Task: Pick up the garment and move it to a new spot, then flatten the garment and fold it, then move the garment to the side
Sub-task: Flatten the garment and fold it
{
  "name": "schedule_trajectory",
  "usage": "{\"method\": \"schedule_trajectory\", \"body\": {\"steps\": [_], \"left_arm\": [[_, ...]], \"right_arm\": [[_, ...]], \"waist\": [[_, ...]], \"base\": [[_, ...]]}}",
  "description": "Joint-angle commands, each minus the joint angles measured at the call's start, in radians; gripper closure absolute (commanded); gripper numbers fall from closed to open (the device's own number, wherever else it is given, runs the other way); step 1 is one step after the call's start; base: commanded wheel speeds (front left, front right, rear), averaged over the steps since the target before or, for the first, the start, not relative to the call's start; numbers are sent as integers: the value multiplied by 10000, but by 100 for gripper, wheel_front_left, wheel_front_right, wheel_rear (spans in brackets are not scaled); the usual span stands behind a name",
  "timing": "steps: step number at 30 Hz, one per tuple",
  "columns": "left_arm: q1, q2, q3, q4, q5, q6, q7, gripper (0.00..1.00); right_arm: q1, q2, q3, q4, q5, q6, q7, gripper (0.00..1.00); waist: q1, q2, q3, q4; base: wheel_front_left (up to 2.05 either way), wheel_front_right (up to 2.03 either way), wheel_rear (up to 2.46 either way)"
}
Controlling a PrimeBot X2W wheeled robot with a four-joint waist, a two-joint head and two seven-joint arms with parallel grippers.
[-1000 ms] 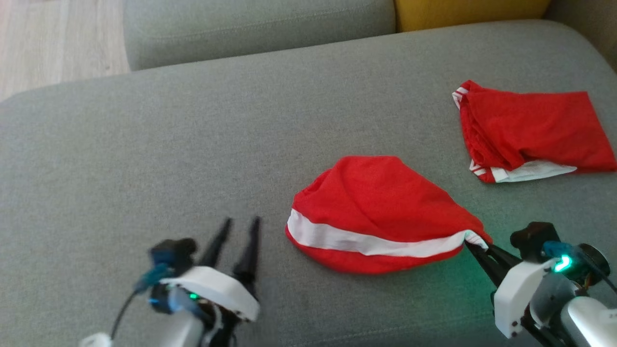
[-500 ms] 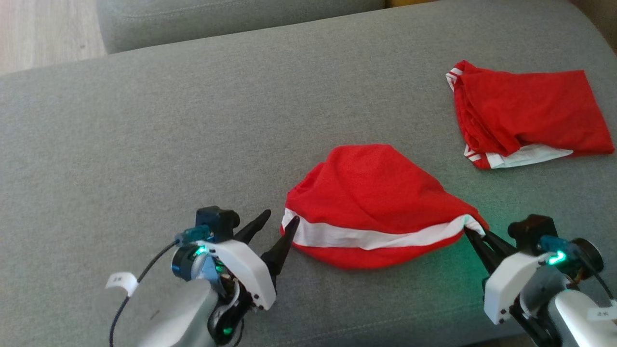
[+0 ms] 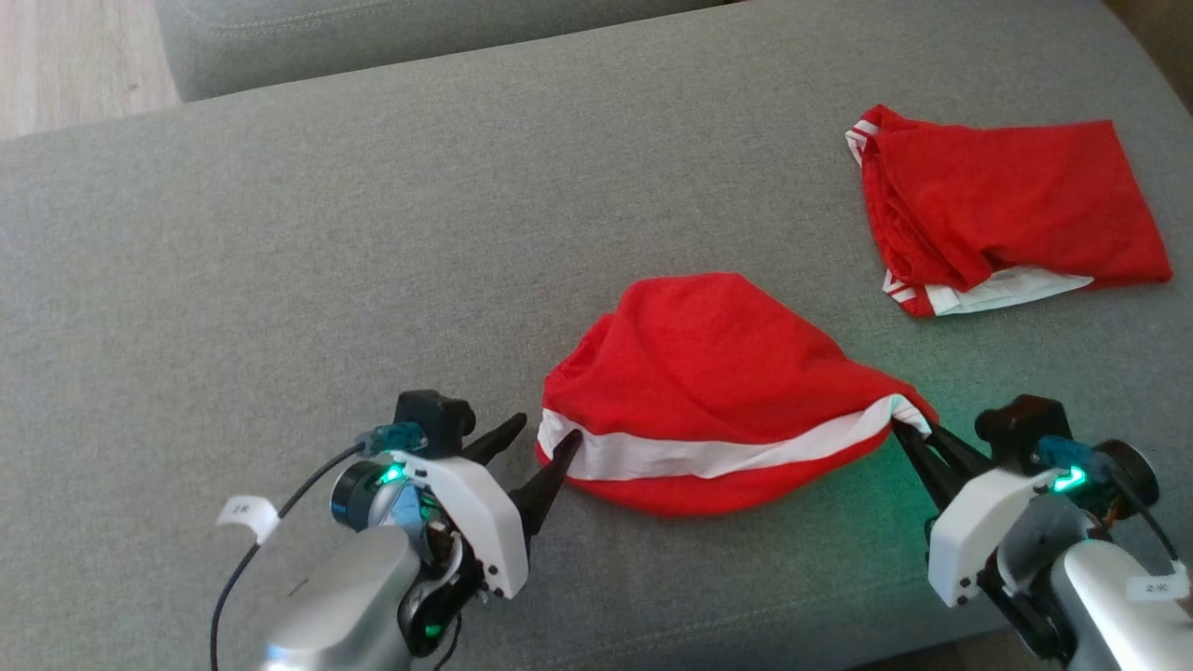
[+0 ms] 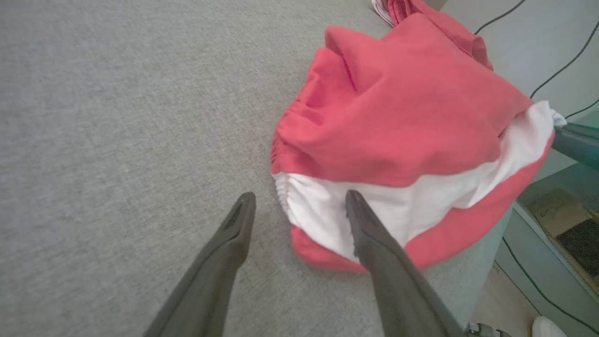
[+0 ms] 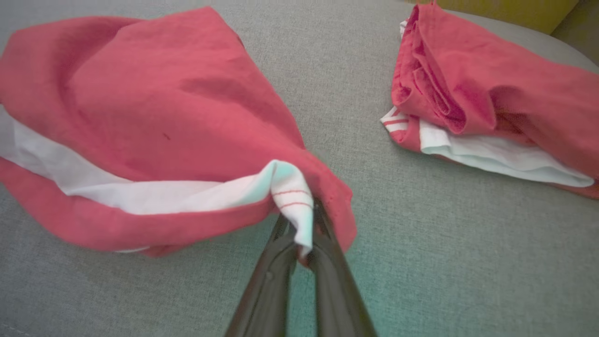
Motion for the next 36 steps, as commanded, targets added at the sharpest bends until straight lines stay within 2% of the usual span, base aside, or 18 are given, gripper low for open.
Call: {"method": "schedule_trajectory", "body": {"steps": [1, 7, 8, 9, 10, 11, 12, 18, 24, 30, 36], "left_arm": [[-529, 250, 224, -199, -104, -60, -103, 0], [-700, 320, -199, -88, -420, -61, -161, 0], [-728, 329, -269, -60, -462, -61, -161, 11], [-754, 336, -349, -41, -512, -61, -153, 52], [-782, 346, -421, -29, -564, -61, -159, 70], [-809, 357, -477, -22, -615, -61, -192, 93], [-838, 371, -516, -13, -649, -61, -261, 100], [-955, 481, -511, 23, -754, -61, -737, 100], [-1011, 751, -326, -465, -913, -59, -1154, 100], [-1097, 1097, 247, -1704, -1289, 136, -1281, 100], [-1180, 1514, 938, -3333, -1776, 632, -1085, 100]], "right_arm": [[-299, -89, 126, -216, 22, -7, -155, 100], [-345, -86, 133, -155, 21, -7, -148, 100], [-356, -87, 135, -152, 22, -7, -148, 100], [-366, -87, 138, -150, 23, -7, -150, 100], [-373, -89, 140, -148, 24, -7, -151, 100], [-379, -93, 141, -146, 23, -7, -153, 100], [-383, -103, 142, -138, 25, -7, -159, 100], [-433, -172, 172, -255, 29, -7, -260, 100], [-677, -406, 153, -948, 176, -7, -376, 100], [-1346, -976, 160, -1998, 415, -7, -107, 100], [-2414, -1545, 318, -2764, 954, -7, 328, 100]], "waist": [[0, 0, 0, -6], [0, 0, 19, -15], [0, 0, 21, -15], [0, 0, 23, -14], [0, 0, 24, -10], [0, 0, 23, -4], [0, 0, 20, 4], [0, 0, -48, 42], [0, 0, -326, 153], [0, 0, -743, 306], [0, 0, -1139, 432]], "base": [[0, 0, 0], [0, 0, 0], [0, 0, 0], [0, 0, 0], [0, 0, 0], [0, 0, 0], [0, 0, 0], [0, 0, 0], [0, 0, 0], [0, 0, 0], [0, 0, 0]]}}
